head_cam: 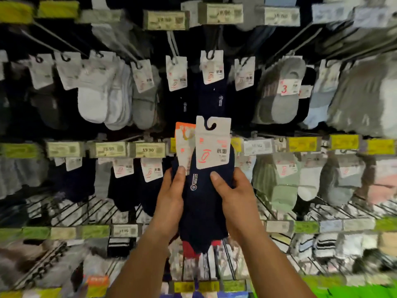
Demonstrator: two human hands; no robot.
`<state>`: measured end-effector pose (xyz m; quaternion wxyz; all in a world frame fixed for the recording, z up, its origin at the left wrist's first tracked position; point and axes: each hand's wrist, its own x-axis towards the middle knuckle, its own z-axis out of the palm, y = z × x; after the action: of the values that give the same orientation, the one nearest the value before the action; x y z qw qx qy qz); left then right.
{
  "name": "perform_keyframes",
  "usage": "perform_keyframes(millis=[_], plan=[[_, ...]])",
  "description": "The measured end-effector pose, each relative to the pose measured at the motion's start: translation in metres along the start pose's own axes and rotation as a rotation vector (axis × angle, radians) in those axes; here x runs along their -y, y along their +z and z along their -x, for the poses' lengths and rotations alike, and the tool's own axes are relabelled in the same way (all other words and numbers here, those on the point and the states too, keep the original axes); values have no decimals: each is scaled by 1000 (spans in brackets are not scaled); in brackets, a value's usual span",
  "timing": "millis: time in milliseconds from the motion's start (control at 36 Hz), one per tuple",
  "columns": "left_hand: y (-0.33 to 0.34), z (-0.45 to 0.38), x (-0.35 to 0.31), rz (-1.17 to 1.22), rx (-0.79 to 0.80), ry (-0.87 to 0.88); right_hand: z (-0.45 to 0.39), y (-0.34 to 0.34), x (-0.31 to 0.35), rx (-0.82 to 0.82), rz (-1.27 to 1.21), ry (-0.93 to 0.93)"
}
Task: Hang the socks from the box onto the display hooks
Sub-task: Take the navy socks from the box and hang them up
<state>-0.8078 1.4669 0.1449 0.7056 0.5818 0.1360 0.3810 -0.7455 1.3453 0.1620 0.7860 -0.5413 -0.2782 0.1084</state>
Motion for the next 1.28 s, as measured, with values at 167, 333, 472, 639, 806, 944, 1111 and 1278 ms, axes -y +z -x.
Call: perform_keyframes(millis=[167,333,472,639,806,944,1111,1278], plan=[[-15,-19,-13,-99,-29,135,-32,14,20,-51,-79,6],[-13,-36,-19,-75,-21,158,-84,25,68,-56,-82,-105],[-2,-47,-25,-44,-9,179,-118,29,103,-35,-84,-160],[8,-58,-31,16,-4,209,-149,34,122,-8,-85,-162],[9,-67,-32,48,4,232,-169,34,130,-23,-62,-181],[5,-74,-34,44,-43,225,-186,36,140,-51,-19,-210],[0,-78,-34,53,-49,208,-212,38,133,-88,56,-192],[-6,-81,-35,13,-88,192,-251,40,111,-156,152,-136]])
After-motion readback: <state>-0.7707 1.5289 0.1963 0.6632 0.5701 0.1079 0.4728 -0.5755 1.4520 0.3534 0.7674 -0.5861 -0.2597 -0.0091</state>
